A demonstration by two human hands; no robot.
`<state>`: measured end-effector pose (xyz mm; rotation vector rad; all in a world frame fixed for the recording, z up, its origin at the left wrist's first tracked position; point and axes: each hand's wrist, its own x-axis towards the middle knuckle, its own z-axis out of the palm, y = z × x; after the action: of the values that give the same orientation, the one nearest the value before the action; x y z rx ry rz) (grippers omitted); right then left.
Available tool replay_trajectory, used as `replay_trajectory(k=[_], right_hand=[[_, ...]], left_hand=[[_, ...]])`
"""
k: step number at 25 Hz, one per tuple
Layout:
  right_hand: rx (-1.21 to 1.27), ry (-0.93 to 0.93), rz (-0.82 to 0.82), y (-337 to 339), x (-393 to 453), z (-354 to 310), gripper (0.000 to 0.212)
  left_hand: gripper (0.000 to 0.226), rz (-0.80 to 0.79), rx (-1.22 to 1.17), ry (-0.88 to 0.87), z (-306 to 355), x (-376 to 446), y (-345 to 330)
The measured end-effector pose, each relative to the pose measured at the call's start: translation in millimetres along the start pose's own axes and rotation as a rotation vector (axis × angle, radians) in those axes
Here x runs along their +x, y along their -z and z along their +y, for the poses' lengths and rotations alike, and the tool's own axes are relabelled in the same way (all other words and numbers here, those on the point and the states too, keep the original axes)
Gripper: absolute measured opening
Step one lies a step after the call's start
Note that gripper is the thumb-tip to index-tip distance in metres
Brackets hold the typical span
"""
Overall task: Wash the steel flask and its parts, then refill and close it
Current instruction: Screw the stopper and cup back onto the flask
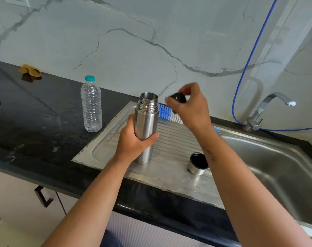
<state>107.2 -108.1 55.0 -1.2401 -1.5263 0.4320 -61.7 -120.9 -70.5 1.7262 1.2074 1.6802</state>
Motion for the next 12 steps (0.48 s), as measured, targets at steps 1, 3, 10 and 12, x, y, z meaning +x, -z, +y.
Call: replay_trajectory(k=[1, 3, 10, 12], right_hand=[[0.147, 0.001, 0.041, -3.3, 2.1, -13.9, 0.037], [0.303, 0.051, 0.047, -11.8, 4.7, -35.4, 0.038], [-0.116, 0.212, -0.409, -25.9, 10.8, -44.2, 0.04], [-0.286, 0.309, -0.51, -19.3, 17.2, -47.7, 0.034]], left_hand=[[0.071, 0.002, -0.001, -0.001, 0.7, -0.3, 0.1], [0.069, 0.007, 0.004, 0.002, 2.1, -0.5, 0.0], [0.064, 0.024, -0.007, -0.004, 1.9, -0.4, 0.0], [0.064, 0.011, -0.001, -0.015, 1.1, -0.3, -0.1]])
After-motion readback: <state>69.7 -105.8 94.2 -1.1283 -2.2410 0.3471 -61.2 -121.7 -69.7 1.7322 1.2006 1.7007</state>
